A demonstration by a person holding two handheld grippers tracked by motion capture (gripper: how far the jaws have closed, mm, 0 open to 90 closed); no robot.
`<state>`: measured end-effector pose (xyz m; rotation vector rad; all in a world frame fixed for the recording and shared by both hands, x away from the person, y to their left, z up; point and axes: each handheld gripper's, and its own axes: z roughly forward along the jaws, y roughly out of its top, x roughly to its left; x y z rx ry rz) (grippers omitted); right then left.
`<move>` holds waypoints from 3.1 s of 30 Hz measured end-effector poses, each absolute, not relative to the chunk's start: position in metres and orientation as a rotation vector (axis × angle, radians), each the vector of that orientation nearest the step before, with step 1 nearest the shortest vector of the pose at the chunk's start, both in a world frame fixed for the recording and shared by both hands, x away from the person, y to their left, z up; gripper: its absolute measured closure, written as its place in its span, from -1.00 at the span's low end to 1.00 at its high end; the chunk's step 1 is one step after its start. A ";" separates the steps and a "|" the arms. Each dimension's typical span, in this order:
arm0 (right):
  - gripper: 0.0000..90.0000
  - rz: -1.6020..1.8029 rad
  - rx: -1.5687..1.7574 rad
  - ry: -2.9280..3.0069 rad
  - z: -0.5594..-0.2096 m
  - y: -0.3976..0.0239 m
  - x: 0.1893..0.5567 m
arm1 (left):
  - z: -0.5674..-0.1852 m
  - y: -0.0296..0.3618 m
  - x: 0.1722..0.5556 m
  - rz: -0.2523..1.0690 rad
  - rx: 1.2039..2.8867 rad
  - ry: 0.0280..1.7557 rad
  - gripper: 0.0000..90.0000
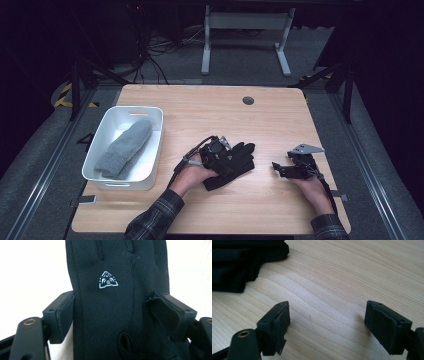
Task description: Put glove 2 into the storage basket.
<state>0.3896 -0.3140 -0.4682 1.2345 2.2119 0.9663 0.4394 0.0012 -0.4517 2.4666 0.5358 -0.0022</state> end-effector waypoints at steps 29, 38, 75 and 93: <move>-0.53 0.967 1.234 2.212 -0.468 -0.314 0.390 | -0.446 0.002 0.435 -0.212 2.431 0.522 0.48; -0.53 0.967 1.233 2.214 -0.468 -0.314 0.390 | -0.433 -0.001 0.427 -0.187 2.450 0.492 0.48; -0.53 0.967 1.233 2.214 -0.468 -0.314 0.390 | -0.359 0.044 0.421 -0.075 2.316 0.584 0.48; -0.53 0.967 1.233 2.214 -0.468 -0.314 0.390 | -0.335 0.076 0.422 -0.024 2.303 0.643 0.48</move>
